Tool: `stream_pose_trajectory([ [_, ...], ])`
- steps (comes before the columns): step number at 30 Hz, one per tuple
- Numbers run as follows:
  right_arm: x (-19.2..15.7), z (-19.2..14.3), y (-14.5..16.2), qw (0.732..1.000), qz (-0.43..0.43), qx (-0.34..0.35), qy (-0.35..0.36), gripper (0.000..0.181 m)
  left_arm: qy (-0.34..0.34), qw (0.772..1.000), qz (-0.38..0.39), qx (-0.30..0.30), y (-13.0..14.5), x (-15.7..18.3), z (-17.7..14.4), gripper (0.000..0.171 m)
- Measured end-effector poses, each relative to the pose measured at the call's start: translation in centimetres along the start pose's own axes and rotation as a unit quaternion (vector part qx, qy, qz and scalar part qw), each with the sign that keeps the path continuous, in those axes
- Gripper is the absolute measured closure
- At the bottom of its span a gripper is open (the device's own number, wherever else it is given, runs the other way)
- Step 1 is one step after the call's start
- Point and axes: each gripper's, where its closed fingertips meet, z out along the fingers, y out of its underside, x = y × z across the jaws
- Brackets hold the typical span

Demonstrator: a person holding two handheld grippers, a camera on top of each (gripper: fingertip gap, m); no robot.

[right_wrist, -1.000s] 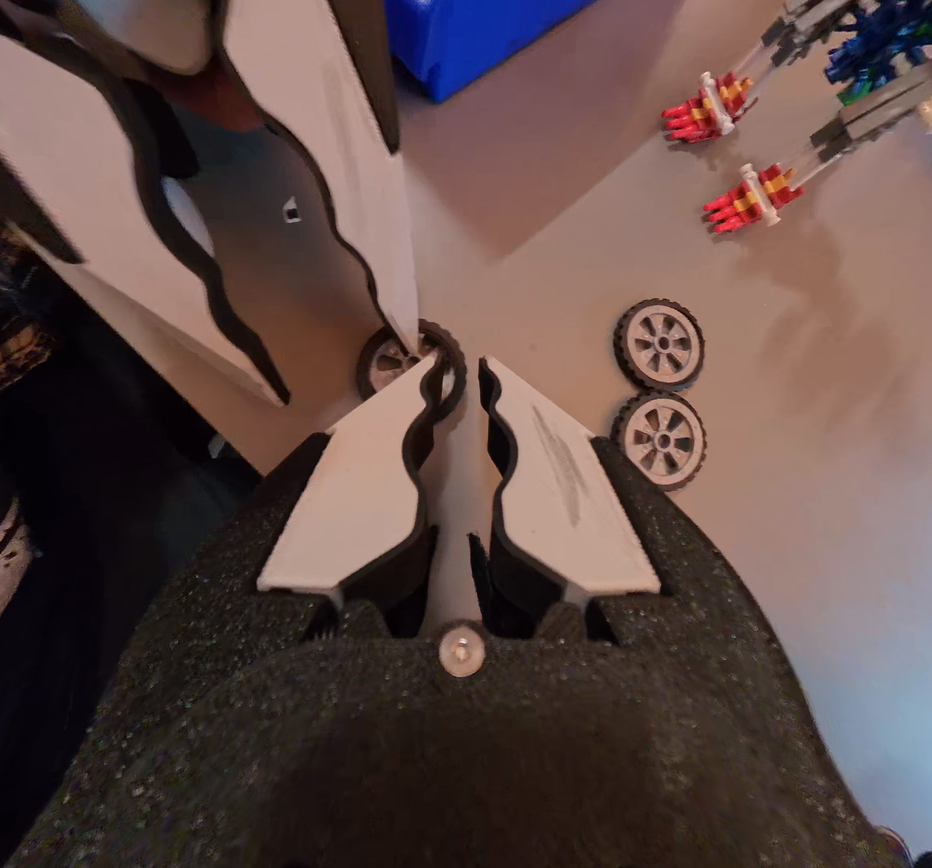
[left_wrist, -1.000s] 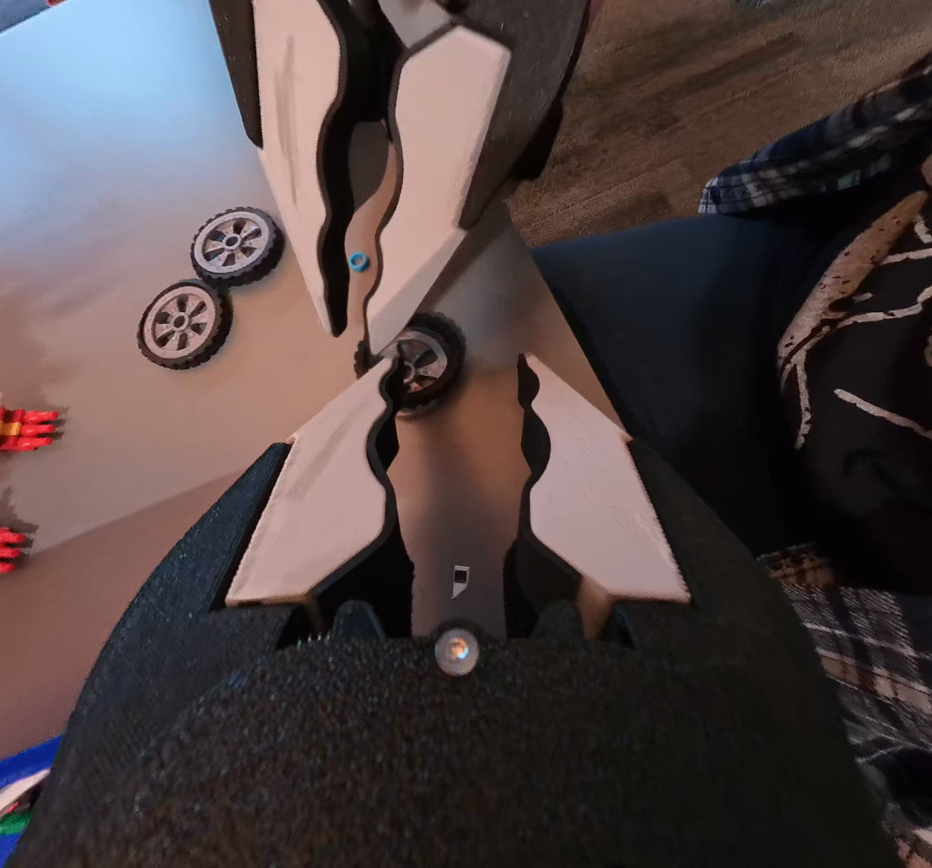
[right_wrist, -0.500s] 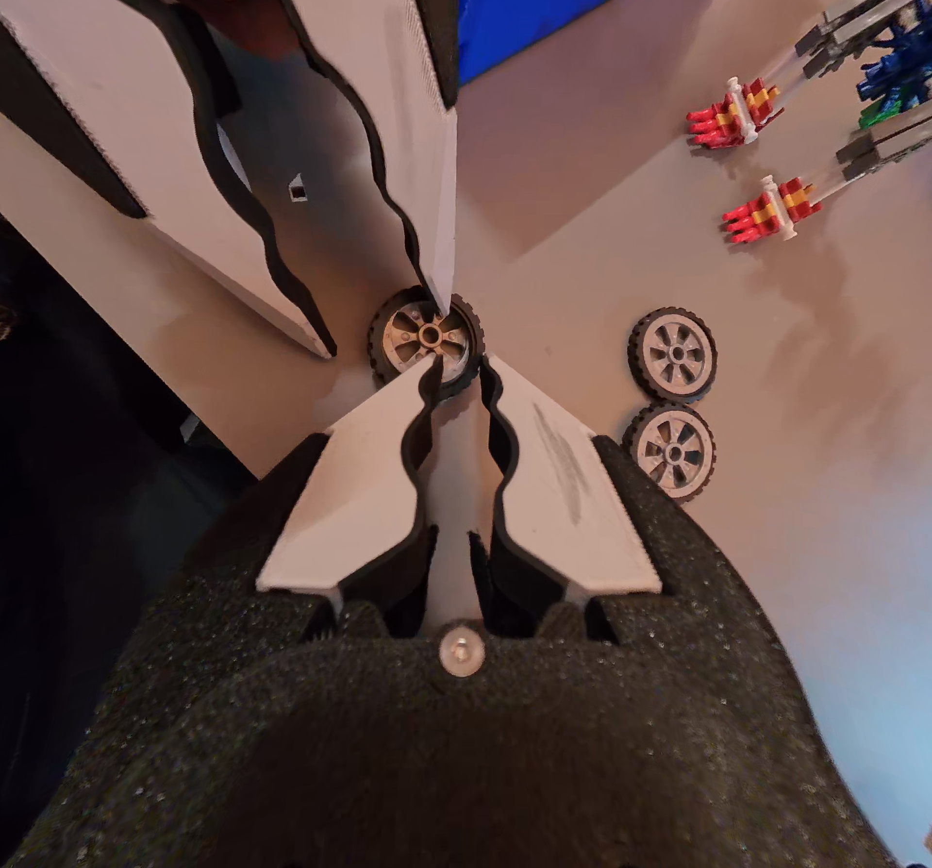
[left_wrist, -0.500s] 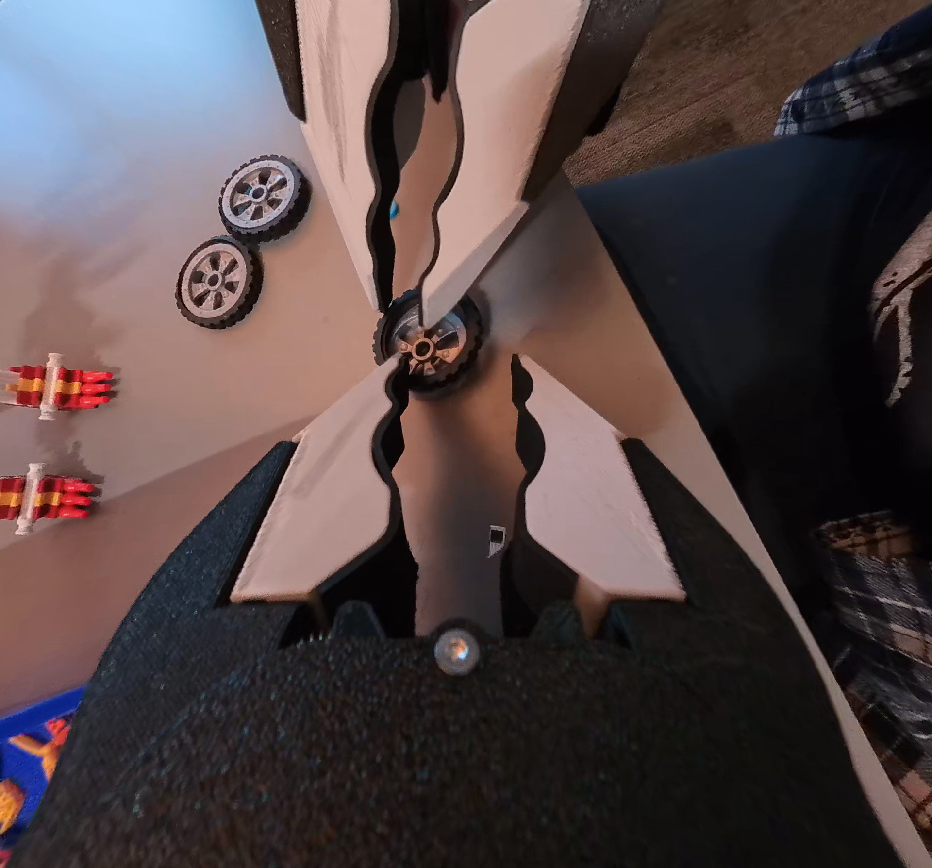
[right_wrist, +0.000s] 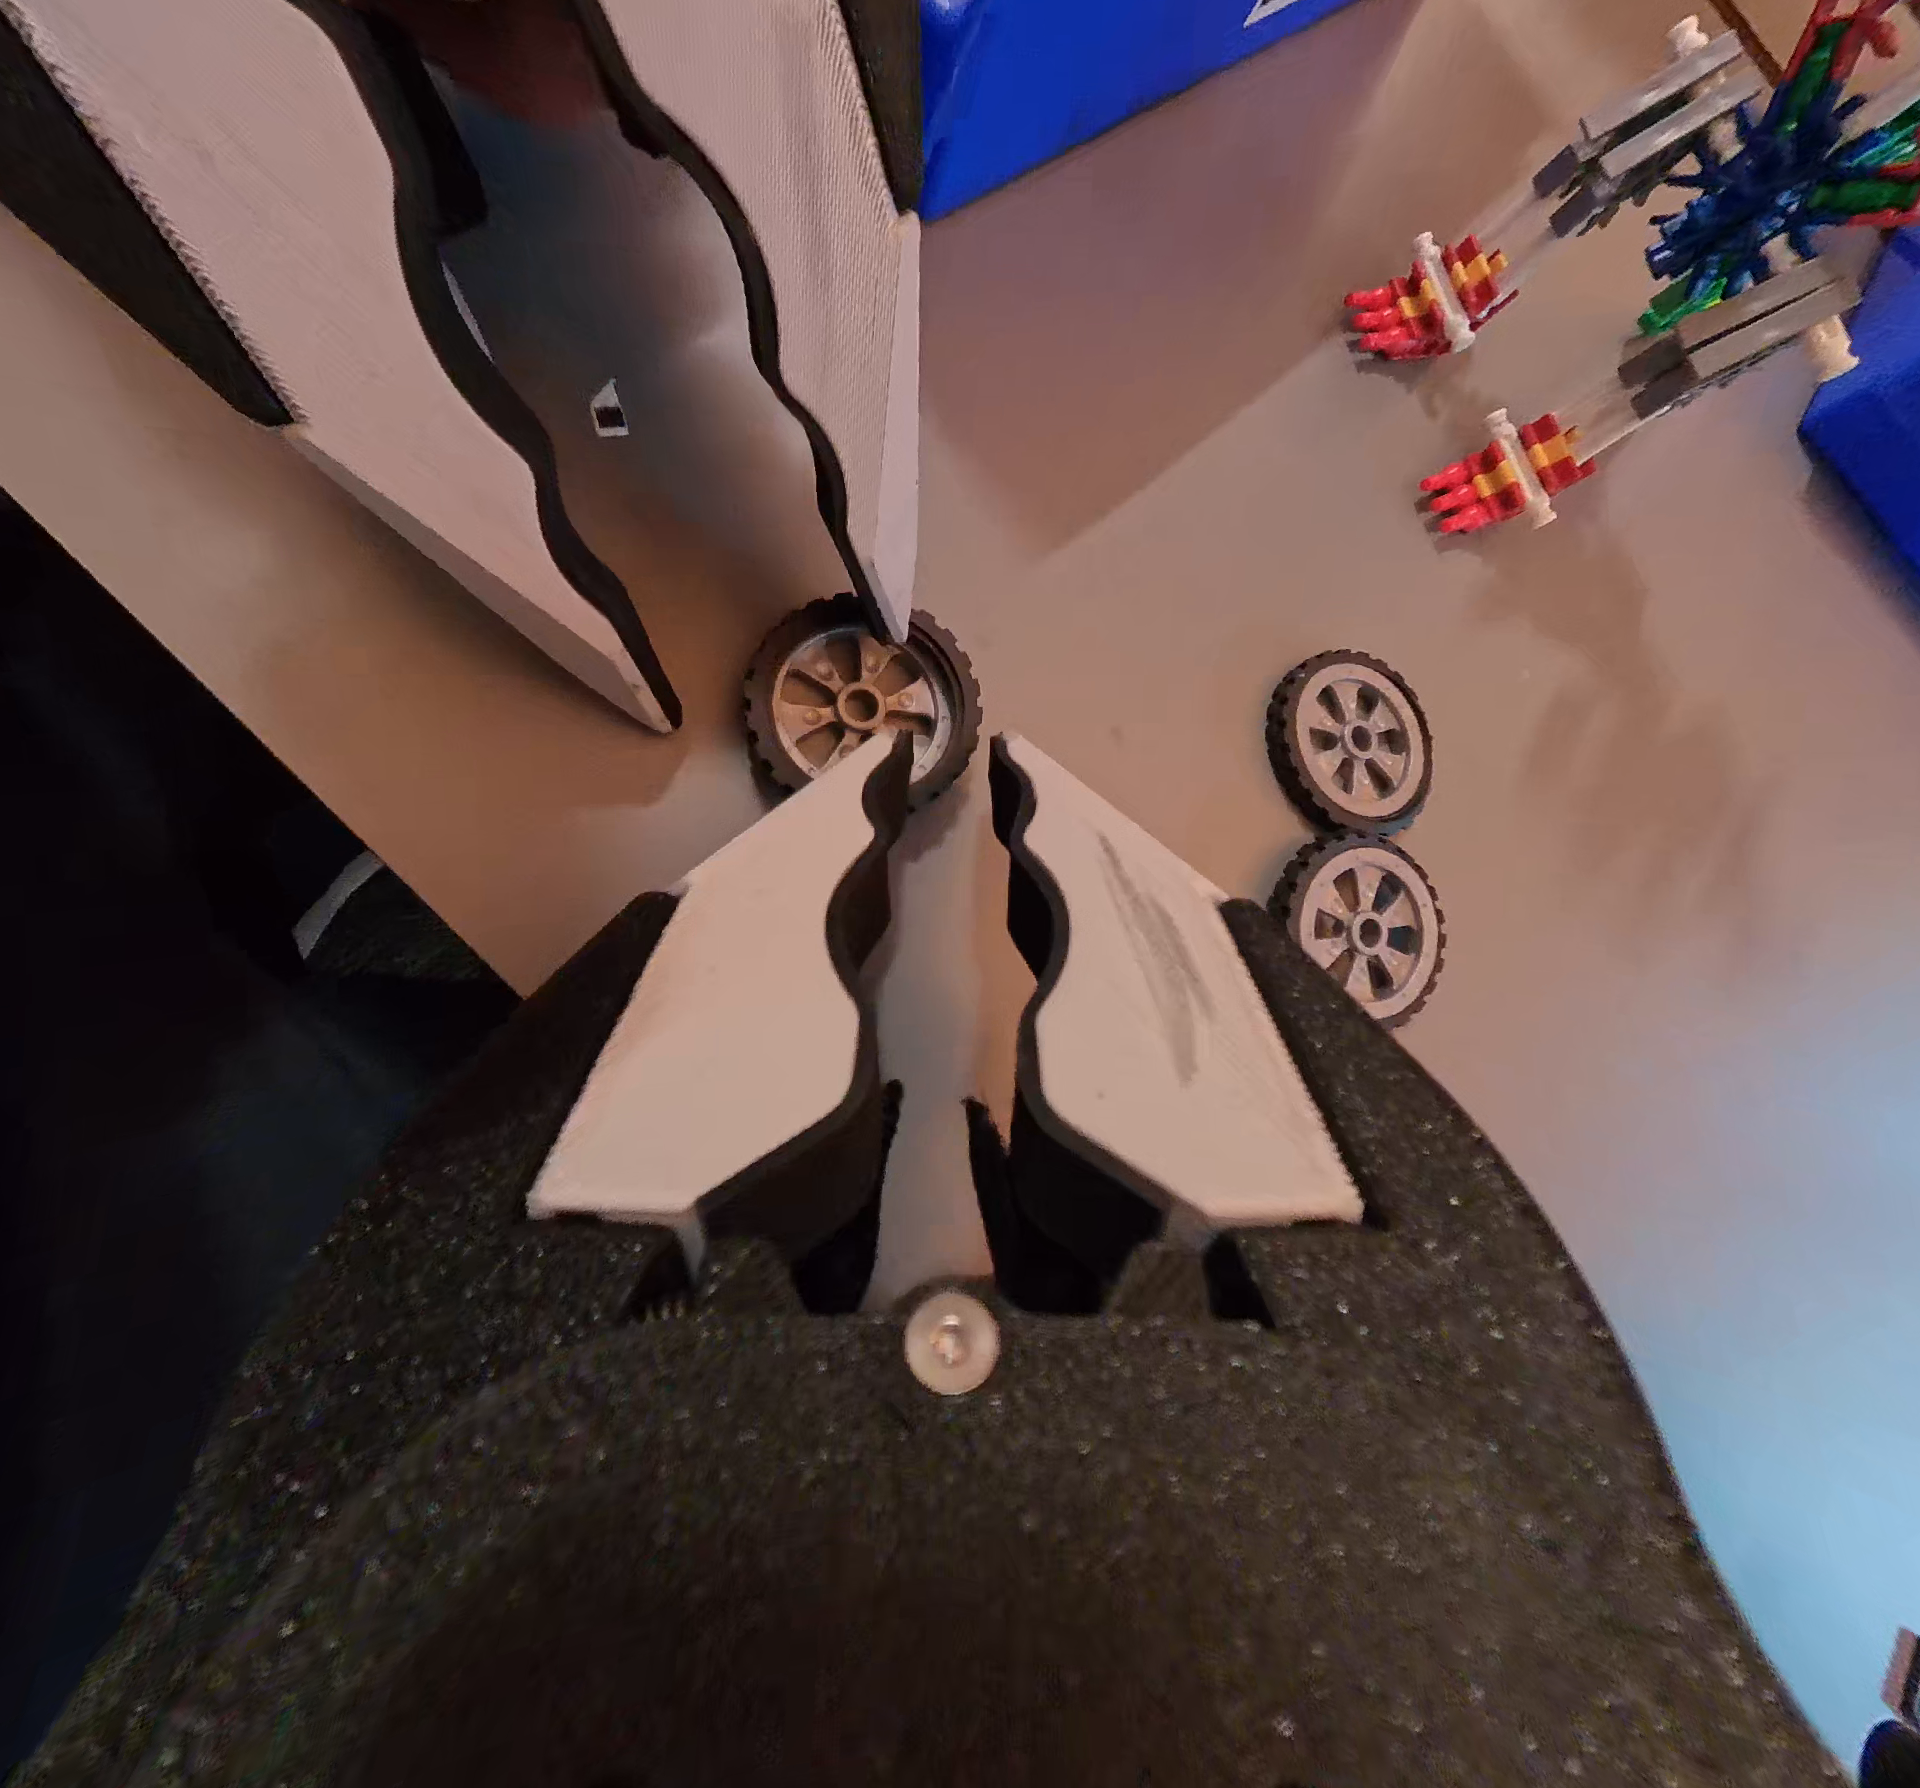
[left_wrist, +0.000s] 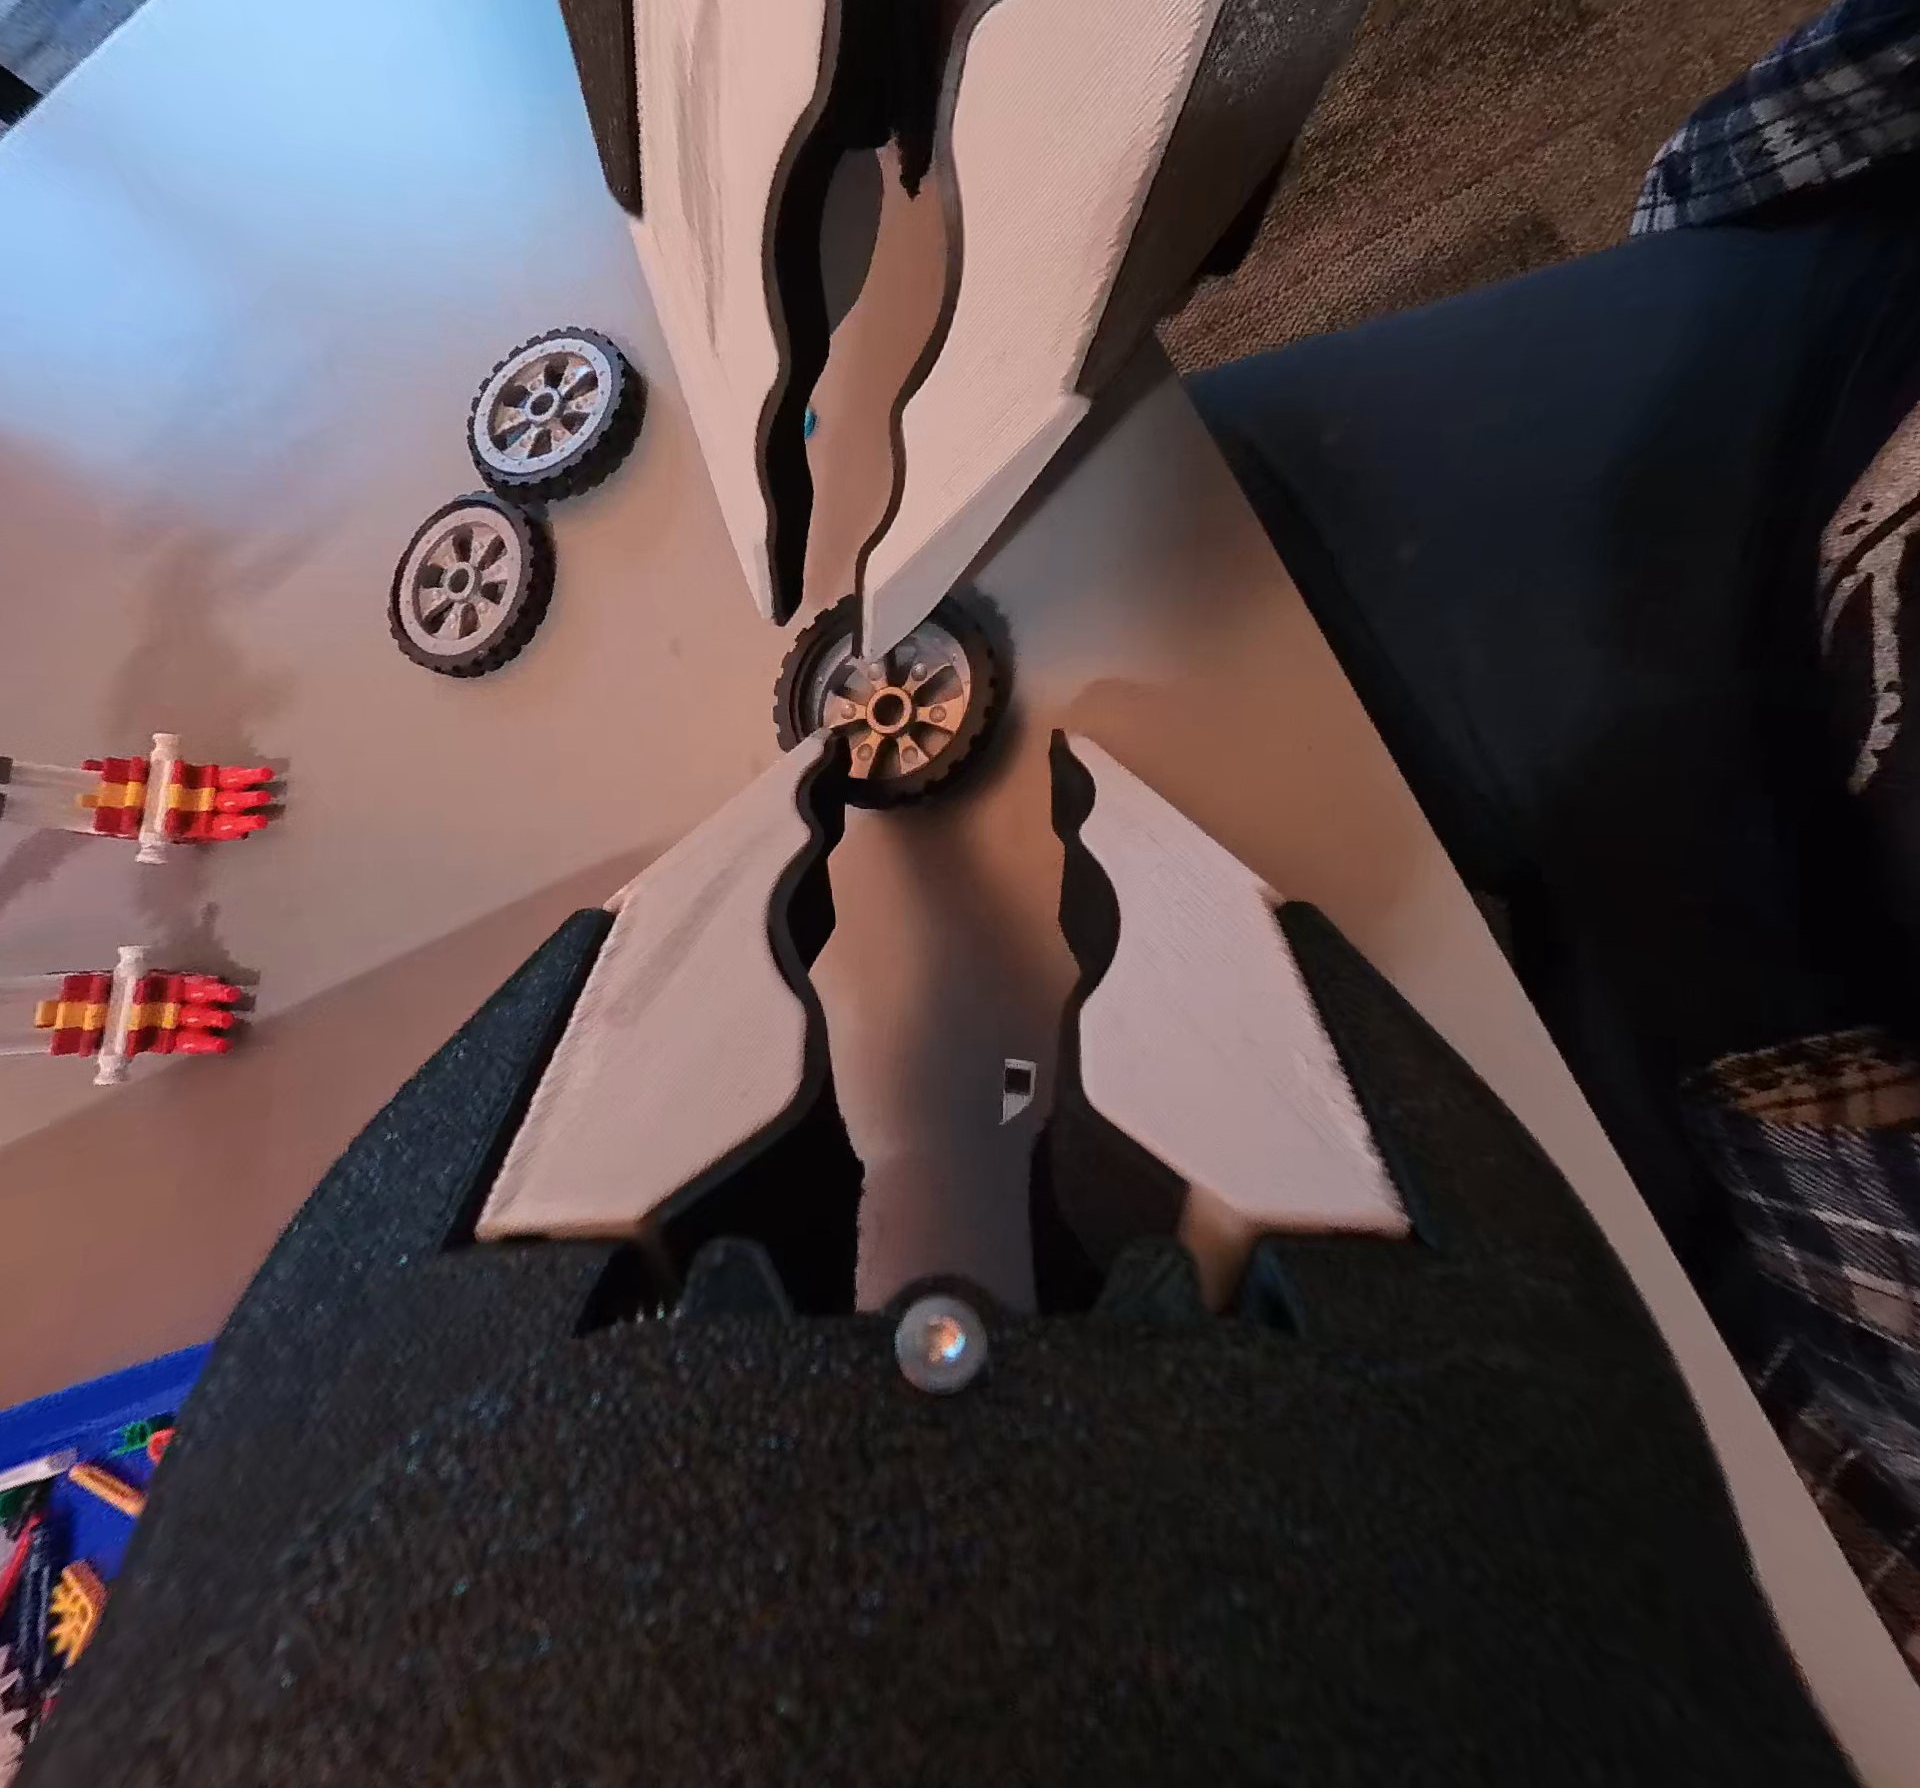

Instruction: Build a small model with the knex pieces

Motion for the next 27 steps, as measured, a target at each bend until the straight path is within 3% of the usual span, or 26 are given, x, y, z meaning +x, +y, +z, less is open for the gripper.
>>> stream_pose_trajectory([
  [6, -0.2, -0.7, -1.1, 1.000, -0.009, 0.017, -0.006, 0.170, 0.006, 1.000, -0.010, 0.014, -0.7, 0.1, -0.6, 0.132],
  [13, -0.7, 0.0, -0.2, 1.000, 0.001, 0.009, -0.029, 0.174, 0.019, 1.000, -0.012, 0.005, -0.4, 0.7, -0.3, 0.134],
  [27, -0.8, 0.0, 0.0, 1.000, -0.008, 0.018, -0.006, 0.181, 0.017, 1.000, -0.019, 0.004, 0.0, 0.6, -0.3, 0.136],
])
